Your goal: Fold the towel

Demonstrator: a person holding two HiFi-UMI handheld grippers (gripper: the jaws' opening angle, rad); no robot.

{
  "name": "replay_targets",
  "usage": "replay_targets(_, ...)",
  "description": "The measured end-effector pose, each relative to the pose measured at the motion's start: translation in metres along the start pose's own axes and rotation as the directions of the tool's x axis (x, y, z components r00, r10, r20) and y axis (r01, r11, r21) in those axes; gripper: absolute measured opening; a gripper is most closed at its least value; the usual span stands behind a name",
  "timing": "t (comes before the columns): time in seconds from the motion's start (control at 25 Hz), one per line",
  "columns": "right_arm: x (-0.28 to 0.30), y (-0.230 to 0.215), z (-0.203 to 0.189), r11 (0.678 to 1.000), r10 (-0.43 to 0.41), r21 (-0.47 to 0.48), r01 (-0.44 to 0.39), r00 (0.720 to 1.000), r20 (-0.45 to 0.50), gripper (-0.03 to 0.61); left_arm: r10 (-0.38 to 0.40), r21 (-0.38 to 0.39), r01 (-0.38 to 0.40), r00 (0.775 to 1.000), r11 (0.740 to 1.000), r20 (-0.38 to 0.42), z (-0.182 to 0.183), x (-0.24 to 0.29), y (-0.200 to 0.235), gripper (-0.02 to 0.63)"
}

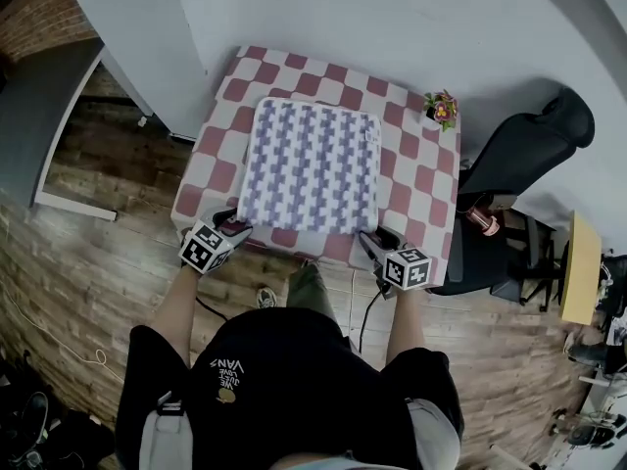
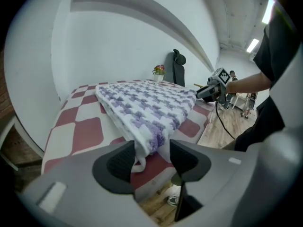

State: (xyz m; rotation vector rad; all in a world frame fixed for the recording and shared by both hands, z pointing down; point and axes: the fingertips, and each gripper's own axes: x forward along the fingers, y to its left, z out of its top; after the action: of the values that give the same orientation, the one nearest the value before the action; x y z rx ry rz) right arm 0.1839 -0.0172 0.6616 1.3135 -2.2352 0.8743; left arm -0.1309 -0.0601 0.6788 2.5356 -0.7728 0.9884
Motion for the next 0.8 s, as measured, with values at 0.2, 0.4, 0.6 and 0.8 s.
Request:
replay_targets(0.2,-0.006,0.002,0.005,0.996,-0.034,-0.079,0.036,0.999,0.019,0.042,0.066,0.051,-0.065,0.997,0.997,-0.028,-0.002,-0.004,0.008,0.074)
replay_targets(0.4,-0.021,0.016,0.007,0.996,0.007,-0.084,-0.002,0.998,0.063,0.035,0.047,0.038,-0.047,0.999,0.998,0.011,0.005,-0.021,0.002,0.063)
replay_targets(0.6,-0.052,0.043,-0.012,0.991,0.093,-0.102,-0.088,0.994,0.048,0.034,-0.016,0.054,0.014,0.999,0.998,0.041,0.004,-0.059,-0.021,0.058)
replay_targets(0.8,-0.085,0.081,-0.033,0.971,0.224,-0.089,-0.221,0.974,0.025,0.032,-0.071,0.07,0.069,0.997,0.995,0.032,-0.009,-0.097,-0.046,0.057)
